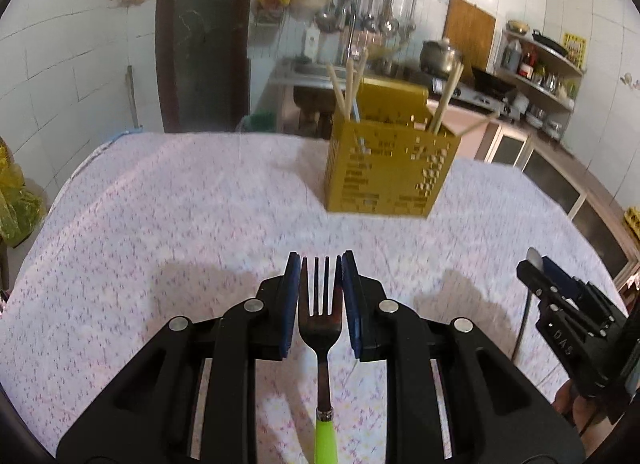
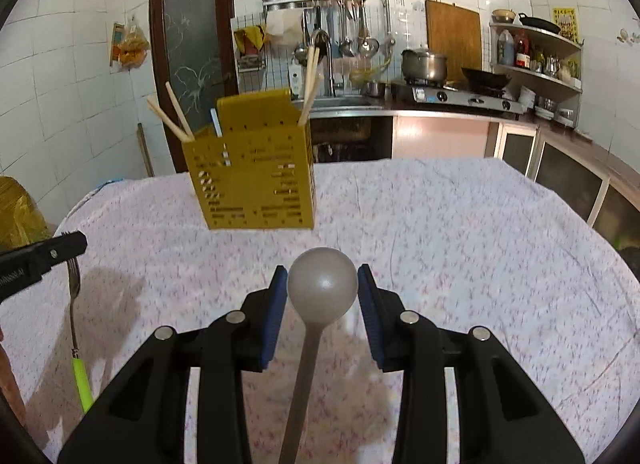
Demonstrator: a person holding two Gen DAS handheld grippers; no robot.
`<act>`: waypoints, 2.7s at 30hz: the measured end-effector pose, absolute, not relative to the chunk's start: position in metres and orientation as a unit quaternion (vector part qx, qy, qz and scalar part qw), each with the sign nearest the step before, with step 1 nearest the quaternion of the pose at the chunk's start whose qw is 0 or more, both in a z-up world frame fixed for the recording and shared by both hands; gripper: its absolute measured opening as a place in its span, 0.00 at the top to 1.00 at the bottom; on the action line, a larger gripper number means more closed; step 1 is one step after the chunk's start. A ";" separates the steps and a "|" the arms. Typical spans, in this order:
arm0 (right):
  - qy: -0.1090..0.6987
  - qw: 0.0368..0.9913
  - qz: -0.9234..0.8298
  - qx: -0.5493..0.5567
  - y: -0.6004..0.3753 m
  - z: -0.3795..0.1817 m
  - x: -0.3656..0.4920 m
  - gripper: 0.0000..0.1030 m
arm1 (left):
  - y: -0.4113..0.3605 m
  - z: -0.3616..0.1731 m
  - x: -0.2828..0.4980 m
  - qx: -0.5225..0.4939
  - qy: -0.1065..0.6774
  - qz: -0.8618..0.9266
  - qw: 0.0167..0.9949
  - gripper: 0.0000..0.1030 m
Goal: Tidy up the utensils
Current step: 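Lift the fork and spoon up over the yellow holder, then lower the fork and spoon into the yellow holder and open both grippers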
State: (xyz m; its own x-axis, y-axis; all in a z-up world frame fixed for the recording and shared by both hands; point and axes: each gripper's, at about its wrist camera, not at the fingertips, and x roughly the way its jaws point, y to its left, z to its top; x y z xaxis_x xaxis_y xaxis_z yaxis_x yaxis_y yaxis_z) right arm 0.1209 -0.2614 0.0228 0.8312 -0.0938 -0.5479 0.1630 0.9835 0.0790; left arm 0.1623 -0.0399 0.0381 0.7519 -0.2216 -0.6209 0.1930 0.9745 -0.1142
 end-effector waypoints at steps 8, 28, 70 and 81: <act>0.236 0.968 -0.071 0.050 -0.259 0.050 0.135 0.65 | -0.050 0.068 0.165 -0.006 0.281 -0.115 0.953 0.81; 0.206 0.976 -0.063 0.023 -0.247 0.057 0.161 0.65 | -0.059 0.089 0.181 -0.006 0.245 -0.132 0.960 0.81; 0.166 0.985 -0.046 0.007 -0.260 0.092 0.324 0.64 | -0.101 0.125 0.336 -0.005 0.186 -0.120 0.975 0.81; 0.184 0.981 -0.065 0.021 -0.277 0.113 0.249 0.32 | -0.056 0.156 0.242 -0.010 0.159 -0.093 0.983 0.17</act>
State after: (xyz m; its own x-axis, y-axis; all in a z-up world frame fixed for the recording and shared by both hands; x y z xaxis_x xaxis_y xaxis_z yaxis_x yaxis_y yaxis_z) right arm 0.2489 -0.2774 0.1130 0.9241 -0.1190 -0.3632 0.1346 0.9907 0.0177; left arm 0.2422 -0.0564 0.1557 0.9320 -0.1859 -0.3111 0.1797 0.9825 -0.0489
